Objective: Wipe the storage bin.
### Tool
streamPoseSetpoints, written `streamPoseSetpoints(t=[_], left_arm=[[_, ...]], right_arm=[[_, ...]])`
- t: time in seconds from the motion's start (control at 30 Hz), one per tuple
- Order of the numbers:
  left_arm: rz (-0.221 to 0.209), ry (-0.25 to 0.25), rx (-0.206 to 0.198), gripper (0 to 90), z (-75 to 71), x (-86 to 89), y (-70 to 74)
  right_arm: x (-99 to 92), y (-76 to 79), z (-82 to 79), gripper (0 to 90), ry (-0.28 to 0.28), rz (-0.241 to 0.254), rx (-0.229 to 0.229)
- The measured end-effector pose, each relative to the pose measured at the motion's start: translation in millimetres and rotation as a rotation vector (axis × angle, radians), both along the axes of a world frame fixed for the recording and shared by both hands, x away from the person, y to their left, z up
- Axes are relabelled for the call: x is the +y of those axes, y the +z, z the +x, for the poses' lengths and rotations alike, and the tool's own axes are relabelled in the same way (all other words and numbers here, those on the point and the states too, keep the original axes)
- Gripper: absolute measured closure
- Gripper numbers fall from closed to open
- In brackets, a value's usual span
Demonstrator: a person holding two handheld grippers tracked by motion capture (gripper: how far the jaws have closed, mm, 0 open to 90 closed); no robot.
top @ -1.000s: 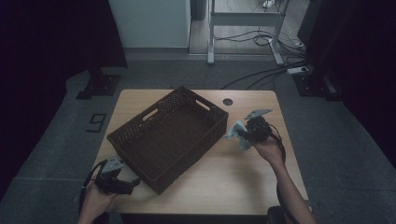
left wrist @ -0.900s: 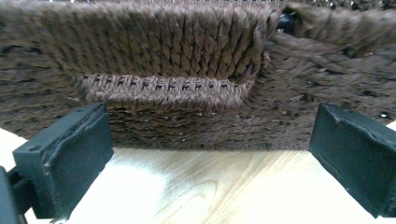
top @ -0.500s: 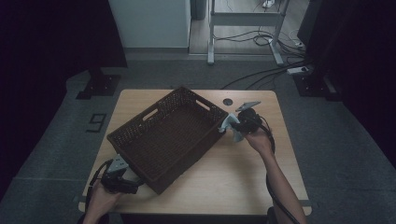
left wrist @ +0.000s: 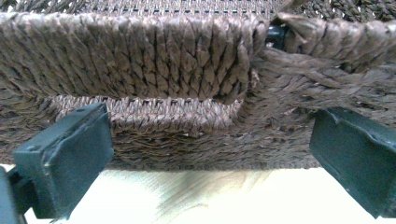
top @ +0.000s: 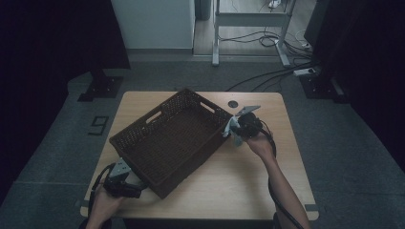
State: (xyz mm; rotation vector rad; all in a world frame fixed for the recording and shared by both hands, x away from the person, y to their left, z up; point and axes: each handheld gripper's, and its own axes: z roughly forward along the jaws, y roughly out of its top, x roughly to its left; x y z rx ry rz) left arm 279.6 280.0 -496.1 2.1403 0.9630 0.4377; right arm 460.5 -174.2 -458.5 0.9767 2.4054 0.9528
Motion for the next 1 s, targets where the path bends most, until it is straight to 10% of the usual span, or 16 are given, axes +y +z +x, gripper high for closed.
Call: streamPoseSetpoints(t=[1.0], left_arm=[[0.013,0.013,-0.012,0.0,-1.3,-10.5,1.1]], right_arm=[[31.1,-6.9,-36.1,70.9,0.139,0.070,-0.009]])
